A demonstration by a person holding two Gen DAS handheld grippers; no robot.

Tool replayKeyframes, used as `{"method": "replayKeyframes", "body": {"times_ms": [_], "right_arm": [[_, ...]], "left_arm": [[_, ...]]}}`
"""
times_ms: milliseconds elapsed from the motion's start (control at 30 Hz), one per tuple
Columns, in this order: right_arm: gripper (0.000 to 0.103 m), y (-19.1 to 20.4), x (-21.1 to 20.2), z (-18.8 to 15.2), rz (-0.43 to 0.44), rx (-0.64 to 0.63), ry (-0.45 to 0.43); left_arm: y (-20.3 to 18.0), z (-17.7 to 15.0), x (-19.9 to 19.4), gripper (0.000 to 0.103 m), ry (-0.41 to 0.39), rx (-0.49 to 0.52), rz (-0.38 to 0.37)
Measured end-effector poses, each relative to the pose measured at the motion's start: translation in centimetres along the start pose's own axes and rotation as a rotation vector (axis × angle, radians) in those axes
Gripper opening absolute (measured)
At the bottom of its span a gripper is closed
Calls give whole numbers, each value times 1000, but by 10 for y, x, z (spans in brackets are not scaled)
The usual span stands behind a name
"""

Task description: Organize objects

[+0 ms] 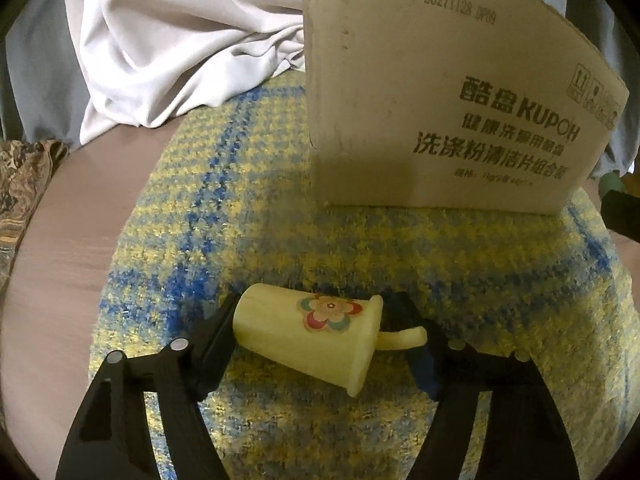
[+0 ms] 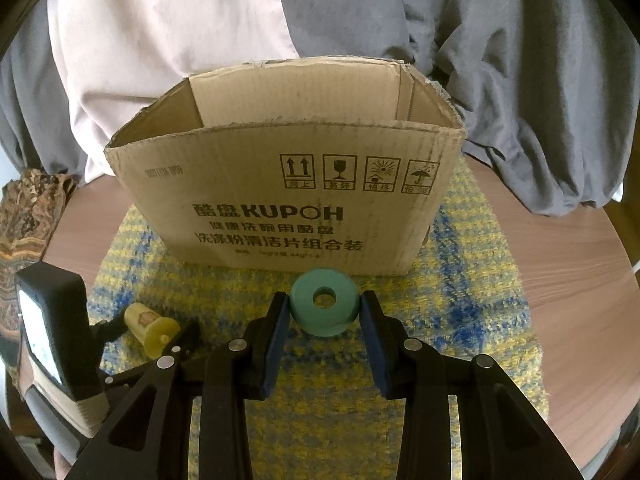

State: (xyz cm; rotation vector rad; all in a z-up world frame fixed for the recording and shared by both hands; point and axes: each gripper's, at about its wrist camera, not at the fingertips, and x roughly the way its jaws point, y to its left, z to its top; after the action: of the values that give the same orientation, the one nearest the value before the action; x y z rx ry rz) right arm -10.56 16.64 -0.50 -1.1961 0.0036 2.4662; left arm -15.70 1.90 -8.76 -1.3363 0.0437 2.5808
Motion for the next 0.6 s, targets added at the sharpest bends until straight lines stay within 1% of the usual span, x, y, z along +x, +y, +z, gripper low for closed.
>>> {"method": "replayKeyframes", "body": {"times_ms": [33, 67, 367, 600], "right_arm": [[36, 0, 0, 0, -1, 0, 1], [36, 0, 1, 0, -3, 1, 1], [36, 1, -4, -1, -6, -3, -6], [37, 0, -19, 1, 1, -9, -33]], "left_arm": [[-1, 0, 0, 67, -1, 1, -1], [-1, 1, -1, 63, -3, 3, -5], [-2, -4, -8, 63, -6, 0, -1], [0, 0, -26, 63, -38, -5, 16]]}}
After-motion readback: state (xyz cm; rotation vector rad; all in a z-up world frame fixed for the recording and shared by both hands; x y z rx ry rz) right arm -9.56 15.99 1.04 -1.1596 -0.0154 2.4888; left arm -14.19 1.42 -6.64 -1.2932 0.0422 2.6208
